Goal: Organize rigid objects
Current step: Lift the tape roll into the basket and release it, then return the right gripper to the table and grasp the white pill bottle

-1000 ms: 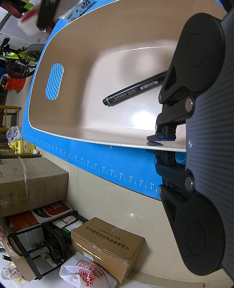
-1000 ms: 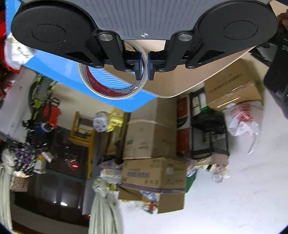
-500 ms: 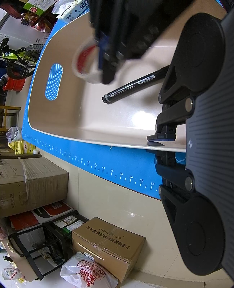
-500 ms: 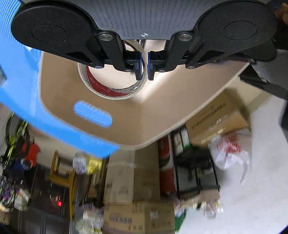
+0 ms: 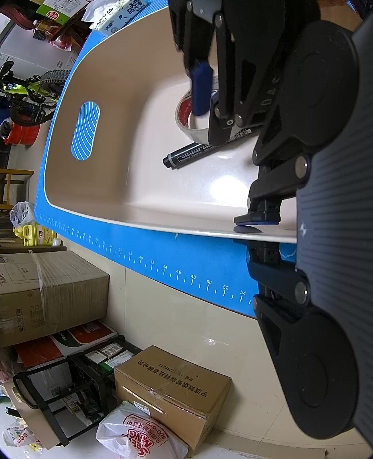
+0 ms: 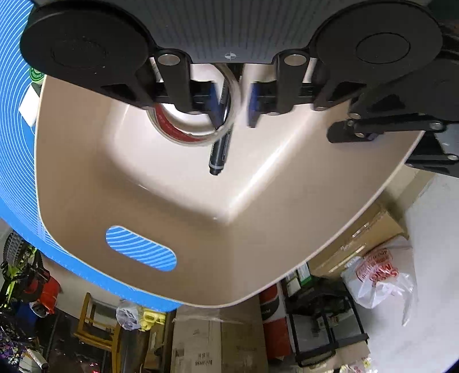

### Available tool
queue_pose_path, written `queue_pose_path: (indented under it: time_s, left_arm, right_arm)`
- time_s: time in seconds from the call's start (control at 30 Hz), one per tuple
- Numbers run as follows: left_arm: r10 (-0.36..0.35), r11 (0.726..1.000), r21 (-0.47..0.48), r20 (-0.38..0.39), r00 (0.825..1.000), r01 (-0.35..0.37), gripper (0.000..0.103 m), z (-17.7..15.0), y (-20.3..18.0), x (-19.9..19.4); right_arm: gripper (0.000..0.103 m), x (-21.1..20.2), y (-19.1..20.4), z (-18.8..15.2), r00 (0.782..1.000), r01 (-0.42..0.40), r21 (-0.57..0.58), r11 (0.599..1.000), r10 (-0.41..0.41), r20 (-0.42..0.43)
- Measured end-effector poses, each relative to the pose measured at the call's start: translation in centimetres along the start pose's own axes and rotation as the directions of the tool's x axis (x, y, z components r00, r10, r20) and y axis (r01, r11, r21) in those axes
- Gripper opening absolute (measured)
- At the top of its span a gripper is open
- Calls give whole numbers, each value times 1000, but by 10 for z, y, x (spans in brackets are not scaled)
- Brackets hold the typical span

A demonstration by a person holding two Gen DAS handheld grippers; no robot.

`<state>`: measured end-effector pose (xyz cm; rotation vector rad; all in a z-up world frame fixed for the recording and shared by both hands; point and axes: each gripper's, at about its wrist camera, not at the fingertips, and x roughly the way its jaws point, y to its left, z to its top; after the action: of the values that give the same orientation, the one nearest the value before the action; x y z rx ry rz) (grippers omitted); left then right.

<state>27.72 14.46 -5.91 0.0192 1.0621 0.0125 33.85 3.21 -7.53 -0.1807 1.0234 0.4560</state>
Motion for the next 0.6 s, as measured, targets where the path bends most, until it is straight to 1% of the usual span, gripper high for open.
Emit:
queue_pose_path:
  time_s: [0.07, 0.17, 0.27, 0.3, 0.43, 0.5, 0.6]
  left_arm:
    - [0, 1000, 0, 0, 1000, 0, 7, 1, 0, 0]
    - [1, 1000, 0, 0, 1000, -1, 7, 1, 0, 0]
    - [1, 1000, 0, 0, 1000, -1, 7, 1, 0, 0]
    - [1, 1000, 1, 0, 1000, -1, 7, 1, 0, 0]
    - [-1, 1000, -1, -1, 1000, 1, 7, 1, 0, 0]
    - [0, 1000, 0, -1, 1000, 0, 7, 1, 0, -1]
    - [2, 1000, 2, 0, 1000, -2, 7, 1, 0, -1]
  right_arm:
    - [54, -8, 0, -1, 1000, 7, -2, 1000, -7, 30]
    - [54, -25, -3, -3, 996, 6, 6, 1000, -6, 85]
    - [62, -46, -7, -5, 985, 22, 40, 999, -29, 171]
    - [64, -55, -10, -7, 978, 26, 60, 998, -38, 207]
    - [68, -84, -23, -16, 948, 36, 139, 990, -78, 308]
    - [77, -96, -31, -21, 932, 57, 167, 984, -113, 344]
    - [82, -114, -48, -35, 899, 82, 231, 969, -172, 402]
